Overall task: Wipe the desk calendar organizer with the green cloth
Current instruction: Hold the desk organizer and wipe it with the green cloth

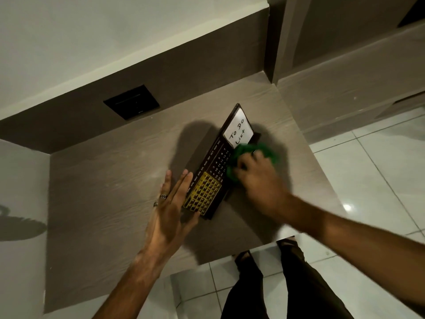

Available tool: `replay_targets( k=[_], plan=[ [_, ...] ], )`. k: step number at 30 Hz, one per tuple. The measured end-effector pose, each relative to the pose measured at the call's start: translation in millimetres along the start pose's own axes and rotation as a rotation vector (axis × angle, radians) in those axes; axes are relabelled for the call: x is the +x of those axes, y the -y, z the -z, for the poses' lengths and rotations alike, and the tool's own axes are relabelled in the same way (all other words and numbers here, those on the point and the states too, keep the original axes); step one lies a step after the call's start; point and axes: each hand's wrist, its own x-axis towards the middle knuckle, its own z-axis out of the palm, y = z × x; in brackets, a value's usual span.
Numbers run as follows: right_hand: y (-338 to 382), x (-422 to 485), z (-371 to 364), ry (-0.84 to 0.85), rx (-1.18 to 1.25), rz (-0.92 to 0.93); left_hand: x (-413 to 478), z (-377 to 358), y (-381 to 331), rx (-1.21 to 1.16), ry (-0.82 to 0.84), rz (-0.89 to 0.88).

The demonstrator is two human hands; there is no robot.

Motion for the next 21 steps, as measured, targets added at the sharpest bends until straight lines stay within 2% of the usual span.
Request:
replay_targets(
  k=[5,8,10,12,14,15,18,21],
  plan=[
    [52,-30,-2,0.212,0.224,0.284,-2,0,1,0.000,-0.036,-0.032],
    [48,-38,12,0.376,0.576,0.348,-1,0,2,0.032,-0.059,-0.043],
    [41,-38,25,0.470,0.908,0.187,-1,0,2,0.035,-0.073,-0.030],
    [27,-34,37,0.474,1.276,-0.075,-2,-1,4,0.012,-0.073,-0.010],
    [11,-29,43,0.386,1.584,-0.356,-1,-1,3,0.007,-0.045,0.028],
    [4,-26,43,0.289,1.684,-0.478,-1,-1,3,-0.006,-0.035,0.036],
    [-12,-15,35,-0.059,1.717,-0.773,0,-3,3,-0.014,-0.033,0.032],
    [-20,-12,19,-0.205,1.730,-0.911,0,-5,6,-0.011,-0.038,0.026]
  ],
)
